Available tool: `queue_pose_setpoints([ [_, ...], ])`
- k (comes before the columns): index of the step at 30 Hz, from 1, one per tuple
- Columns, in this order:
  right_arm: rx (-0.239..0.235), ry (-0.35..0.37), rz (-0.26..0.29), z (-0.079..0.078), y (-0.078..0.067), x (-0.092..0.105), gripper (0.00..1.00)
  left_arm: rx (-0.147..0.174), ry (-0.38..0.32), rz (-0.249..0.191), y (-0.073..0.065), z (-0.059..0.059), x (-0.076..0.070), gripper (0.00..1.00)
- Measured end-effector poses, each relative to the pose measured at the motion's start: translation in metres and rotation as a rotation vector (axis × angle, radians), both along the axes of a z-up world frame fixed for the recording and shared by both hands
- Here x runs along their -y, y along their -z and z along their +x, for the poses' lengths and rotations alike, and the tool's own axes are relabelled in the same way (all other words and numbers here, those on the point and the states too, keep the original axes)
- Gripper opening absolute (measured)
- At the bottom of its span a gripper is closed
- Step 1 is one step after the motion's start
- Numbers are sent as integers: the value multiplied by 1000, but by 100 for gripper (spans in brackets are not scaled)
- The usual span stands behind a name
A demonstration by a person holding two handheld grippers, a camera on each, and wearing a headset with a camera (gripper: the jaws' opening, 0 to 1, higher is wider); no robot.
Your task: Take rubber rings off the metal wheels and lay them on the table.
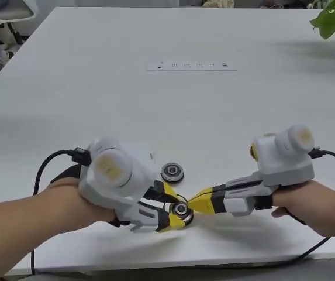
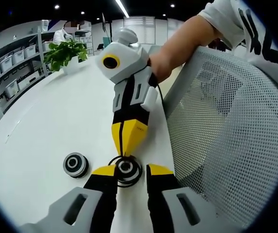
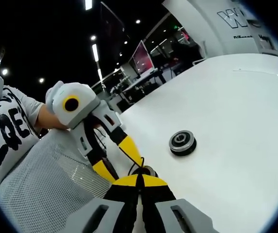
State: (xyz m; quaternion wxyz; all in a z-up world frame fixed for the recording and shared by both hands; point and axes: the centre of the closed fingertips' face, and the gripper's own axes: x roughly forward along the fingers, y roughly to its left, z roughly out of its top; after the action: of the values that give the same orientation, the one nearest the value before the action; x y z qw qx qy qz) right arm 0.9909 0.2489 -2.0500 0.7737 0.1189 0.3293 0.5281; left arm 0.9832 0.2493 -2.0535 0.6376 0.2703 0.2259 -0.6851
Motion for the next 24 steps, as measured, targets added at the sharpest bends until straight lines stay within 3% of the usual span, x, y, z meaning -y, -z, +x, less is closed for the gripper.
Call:
queue_pose_setpoints([
  [6,3,8,7,3,-1,2,0,2,5,-9,-6,-1,-3,21],
  [12,0,9,10,3,-2,0,0,-15,10,-35,-15,-7,-6,24],
  [24,1,8,14,3,-4,0,0,-49,-55,-110,-36,-2,-10,37],
])
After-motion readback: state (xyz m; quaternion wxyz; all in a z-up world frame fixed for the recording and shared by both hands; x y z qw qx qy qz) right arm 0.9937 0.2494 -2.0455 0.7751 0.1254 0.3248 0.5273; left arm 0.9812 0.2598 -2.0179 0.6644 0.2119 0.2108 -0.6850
